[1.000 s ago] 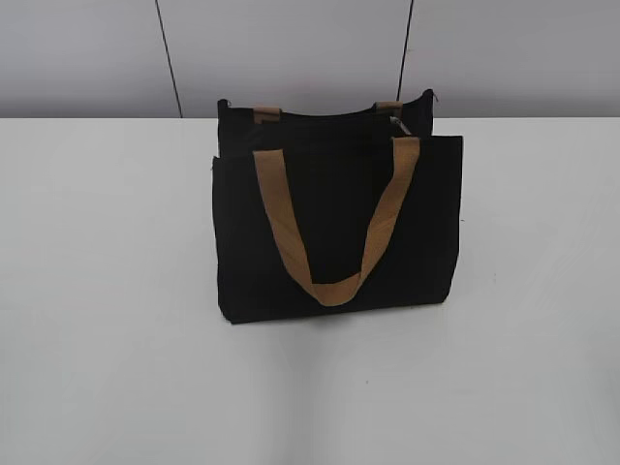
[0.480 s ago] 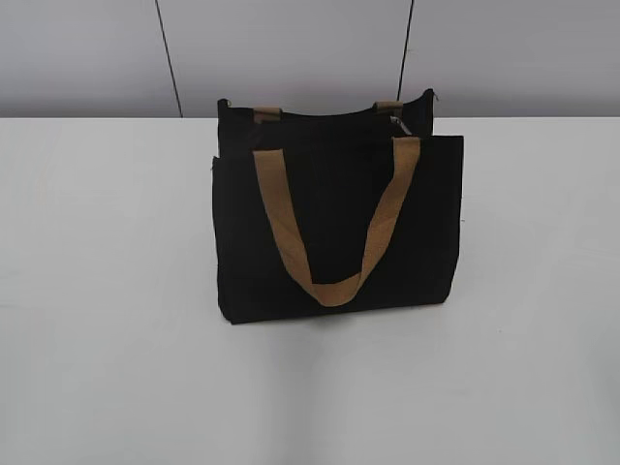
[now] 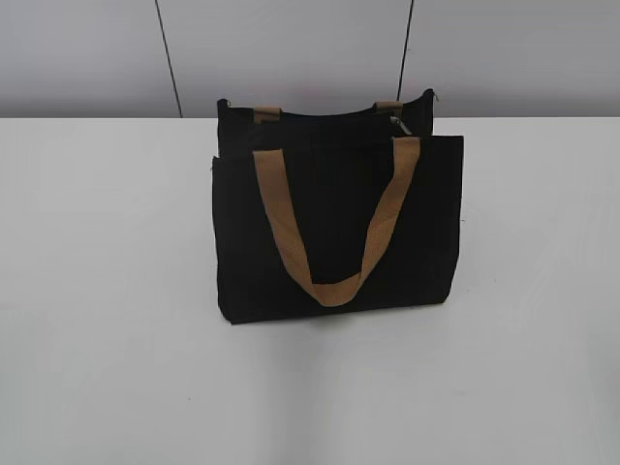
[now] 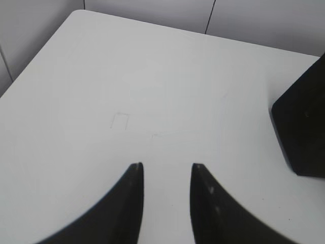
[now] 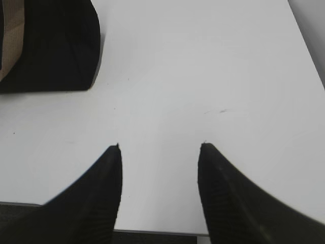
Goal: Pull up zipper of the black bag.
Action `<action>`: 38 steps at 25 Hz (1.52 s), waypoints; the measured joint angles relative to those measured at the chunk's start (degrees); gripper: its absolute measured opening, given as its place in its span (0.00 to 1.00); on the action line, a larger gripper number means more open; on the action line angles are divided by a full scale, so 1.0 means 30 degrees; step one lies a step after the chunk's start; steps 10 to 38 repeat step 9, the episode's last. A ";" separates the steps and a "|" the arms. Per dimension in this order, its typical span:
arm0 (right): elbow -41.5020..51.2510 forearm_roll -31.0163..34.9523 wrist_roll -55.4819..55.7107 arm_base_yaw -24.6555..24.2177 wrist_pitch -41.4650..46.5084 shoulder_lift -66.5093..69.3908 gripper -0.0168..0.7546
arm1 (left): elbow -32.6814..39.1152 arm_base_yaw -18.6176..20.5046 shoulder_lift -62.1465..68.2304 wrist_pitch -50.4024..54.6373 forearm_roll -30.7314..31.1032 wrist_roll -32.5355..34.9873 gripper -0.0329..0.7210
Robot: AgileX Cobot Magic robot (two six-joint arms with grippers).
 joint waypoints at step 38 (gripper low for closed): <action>0.0000 0.0000 0.0000 0.0000 0.0000 0.0000 0.52 | 0.0000 0.0000 0.0000 0.0000 0.0000 0.0000 0.36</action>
